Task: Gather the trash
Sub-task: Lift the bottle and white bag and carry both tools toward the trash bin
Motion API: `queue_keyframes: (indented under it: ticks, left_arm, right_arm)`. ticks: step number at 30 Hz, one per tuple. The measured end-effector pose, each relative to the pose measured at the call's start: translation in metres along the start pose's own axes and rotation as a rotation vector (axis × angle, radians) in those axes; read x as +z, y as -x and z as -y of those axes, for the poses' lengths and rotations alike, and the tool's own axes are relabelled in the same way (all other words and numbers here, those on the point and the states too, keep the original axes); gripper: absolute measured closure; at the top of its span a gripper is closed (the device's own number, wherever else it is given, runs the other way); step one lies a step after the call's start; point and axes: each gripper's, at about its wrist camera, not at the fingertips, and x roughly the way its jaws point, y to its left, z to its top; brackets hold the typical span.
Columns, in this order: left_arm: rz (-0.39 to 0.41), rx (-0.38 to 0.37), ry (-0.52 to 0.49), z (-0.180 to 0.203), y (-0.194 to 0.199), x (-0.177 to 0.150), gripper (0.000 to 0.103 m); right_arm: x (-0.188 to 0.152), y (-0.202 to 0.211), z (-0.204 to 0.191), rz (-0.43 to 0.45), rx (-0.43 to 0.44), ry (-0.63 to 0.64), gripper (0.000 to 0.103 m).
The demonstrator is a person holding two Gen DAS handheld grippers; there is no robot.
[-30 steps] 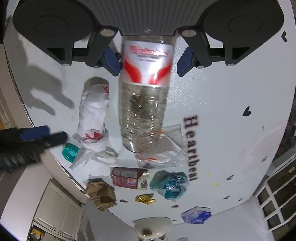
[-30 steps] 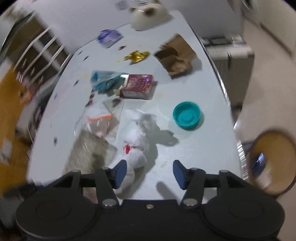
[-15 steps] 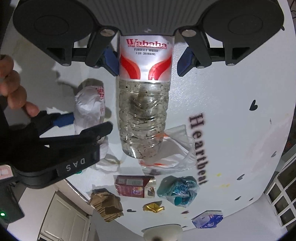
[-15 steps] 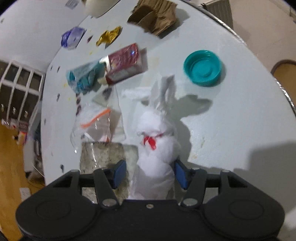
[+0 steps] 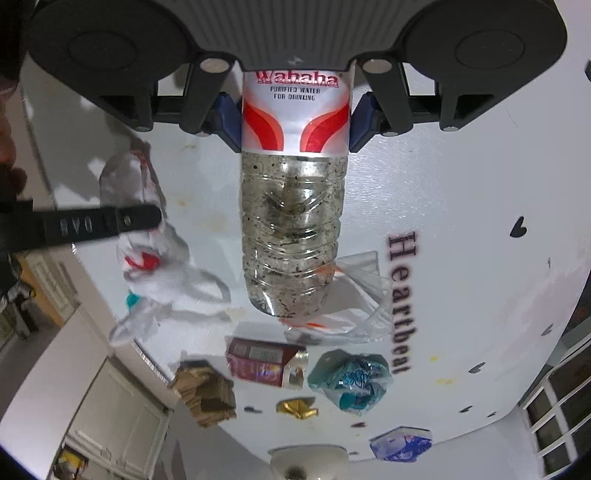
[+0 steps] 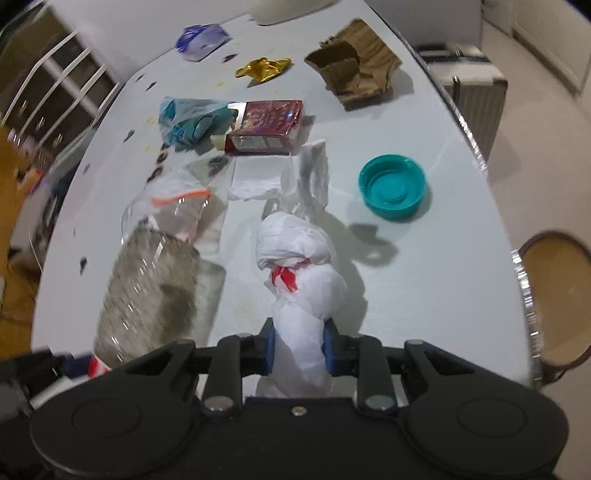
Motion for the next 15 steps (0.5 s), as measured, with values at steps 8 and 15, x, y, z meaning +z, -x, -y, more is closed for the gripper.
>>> queue_keyframes:
  ticks: [8, 15]
  left_arm:
    - [0.098, -0.012, 0.149, 0.014, 0.029, -0.022, 0.043]
    - [0.172, 0.025, 0.239, 0.032, 0.064, -0.042, 0.043]
  right_arm:
    - [-0.024, 0.042, 0.006, 0.059, -0.006, 0.141, 0.078]
    - [-0.045, 0.082, 0.004, 0.123, 0.005, 0.218, 0.079]
